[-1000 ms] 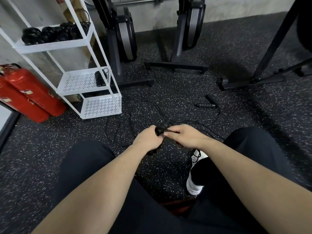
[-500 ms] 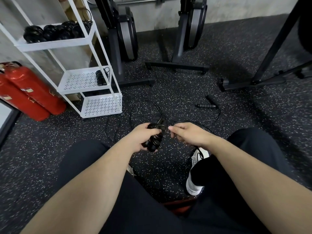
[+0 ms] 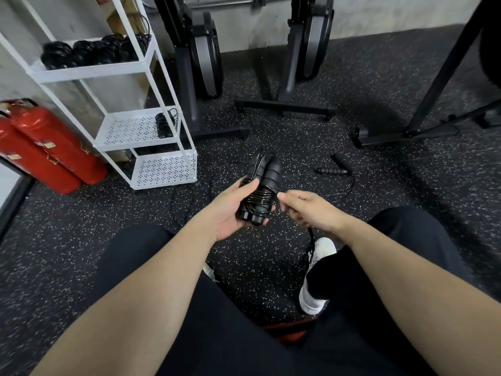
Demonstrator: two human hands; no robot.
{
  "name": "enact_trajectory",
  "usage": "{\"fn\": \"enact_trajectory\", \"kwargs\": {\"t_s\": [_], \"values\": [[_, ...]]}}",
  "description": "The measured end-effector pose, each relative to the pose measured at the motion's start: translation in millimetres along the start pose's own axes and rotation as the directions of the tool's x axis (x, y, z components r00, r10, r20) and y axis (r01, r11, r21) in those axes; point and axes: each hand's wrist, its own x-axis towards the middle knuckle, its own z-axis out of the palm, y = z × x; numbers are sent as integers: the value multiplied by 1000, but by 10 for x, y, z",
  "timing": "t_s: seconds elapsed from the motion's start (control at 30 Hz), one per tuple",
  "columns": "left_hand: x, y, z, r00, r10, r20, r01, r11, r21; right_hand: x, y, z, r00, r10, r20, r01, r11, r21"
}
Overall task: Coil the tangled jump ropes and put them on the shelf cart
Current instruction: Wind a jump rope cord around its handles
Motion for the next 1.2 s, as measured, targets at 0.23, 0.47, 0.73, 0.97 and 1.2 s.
{"fn": "enact_trajectory", "kwargs": {"t_s": [0.23, 0.47, 0.73, 0.97, 1.2], "values": [[42, -29, 84, 992, -83, -95, 96, 984, 148, -45, 21, -60, 999, 36, -5, -37, 993, -115], [-8, 19, 119, 993, -28, -113, 45, 988, 145, -60, 17, -56, 979, 84, -184, -106, 988, -116], [-99, 134, -87, 998, -15, -62, 15, 1000, -11, -62, -7, -190, 995, -69, 75, 78, 991, -113], [-145, 187, -187, 994, -111, 3, 110, 986, 123, -37, 50, -241, 998, 58, -17, -61, 940, -336], [-147, 163, 17, 977, -212, 26, 169, 840, 515, -16, 104, -269, 978, 198, -64, -207, 896, -394]]}}
